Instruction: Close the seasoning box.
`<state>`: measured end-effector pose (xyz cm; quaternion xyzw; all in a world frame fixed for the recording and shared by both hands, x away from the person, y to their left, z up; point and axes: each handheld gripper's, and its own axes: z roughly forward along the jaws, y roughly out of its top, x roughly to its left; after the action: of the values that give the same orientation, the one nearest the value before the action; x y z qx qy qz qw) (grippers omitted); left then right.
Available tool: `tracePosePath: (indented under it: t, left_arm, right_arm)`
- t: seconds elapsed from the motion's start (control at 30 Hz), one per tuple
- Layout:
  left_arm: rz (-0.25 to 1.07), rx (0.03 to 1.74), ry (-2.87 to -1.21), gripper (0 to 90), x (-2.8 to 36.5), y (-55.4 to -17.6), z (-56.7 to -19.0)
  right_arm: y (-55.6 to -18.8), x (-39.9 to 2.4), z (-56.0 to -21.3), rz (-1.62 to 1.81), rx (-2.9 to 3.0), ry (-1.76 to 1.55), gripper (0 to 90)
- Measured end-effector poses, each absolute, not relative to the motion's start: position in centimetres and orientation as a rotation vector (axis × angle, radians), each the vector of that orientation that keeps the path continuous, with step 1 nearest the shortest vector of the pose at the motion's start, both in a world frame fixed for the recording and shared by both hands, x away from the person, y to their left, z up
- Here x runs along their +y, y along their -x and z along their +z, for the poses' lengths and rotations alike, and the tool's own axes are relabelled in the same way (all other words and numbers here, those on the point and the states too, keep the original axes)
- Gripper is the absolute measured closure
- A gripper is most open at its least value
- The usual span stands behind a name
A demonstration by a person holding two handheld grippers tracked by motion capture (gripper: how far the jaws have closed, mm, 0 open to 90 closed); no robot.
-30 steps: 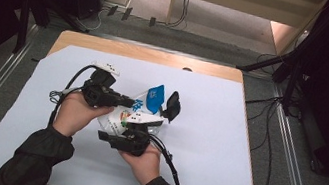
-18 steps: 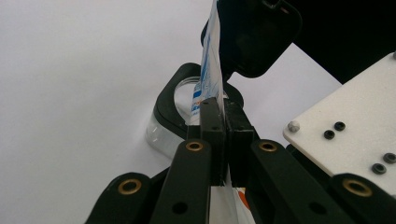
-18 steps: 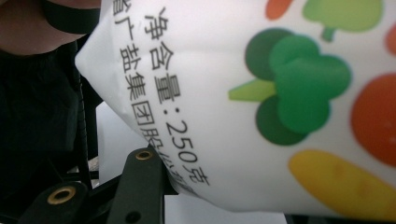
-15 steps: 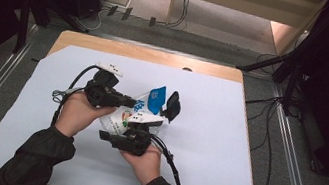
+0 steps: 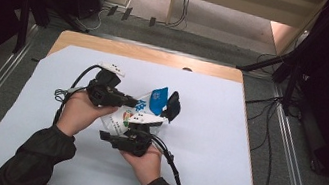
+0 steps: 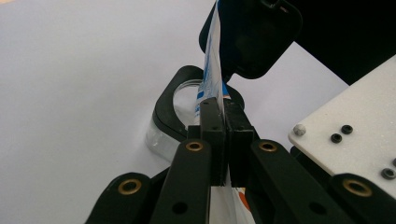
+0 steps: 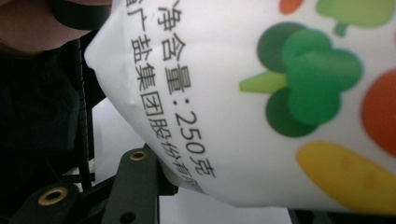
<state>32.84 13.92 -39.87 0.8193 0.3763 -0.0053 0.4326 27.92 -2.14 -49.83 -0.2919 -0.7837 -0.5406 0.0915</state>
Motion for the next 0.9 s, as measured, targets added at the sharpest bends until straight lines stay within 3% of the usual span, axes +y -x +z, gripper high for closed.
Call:
tracePosePath:
  t: [0.27, 0.4, 0.9]
  left_arm:
    - [-0.021, 0.928, -2.037, 88.1, 14.07, -32.84, -39.89]
    - [-0.048, 0.920, -2.035, 83.0, 14.16, -32.84, -39.86]
    - [-0.036, 0.941, -2.051, 87.9, 14.65, -32.75, -39.77]
  right_arm:
    - [-27.99, -2.40, -49.76, -1.621, -2.302, 0.865, 63.3]
    - [-27.95, -2.44, -49.71, -1.626, -2.286, 0.873, 63.4]
    - [-27.81, -2.42, -49.74, -1.622, -2.290, 0.859, 63.8]
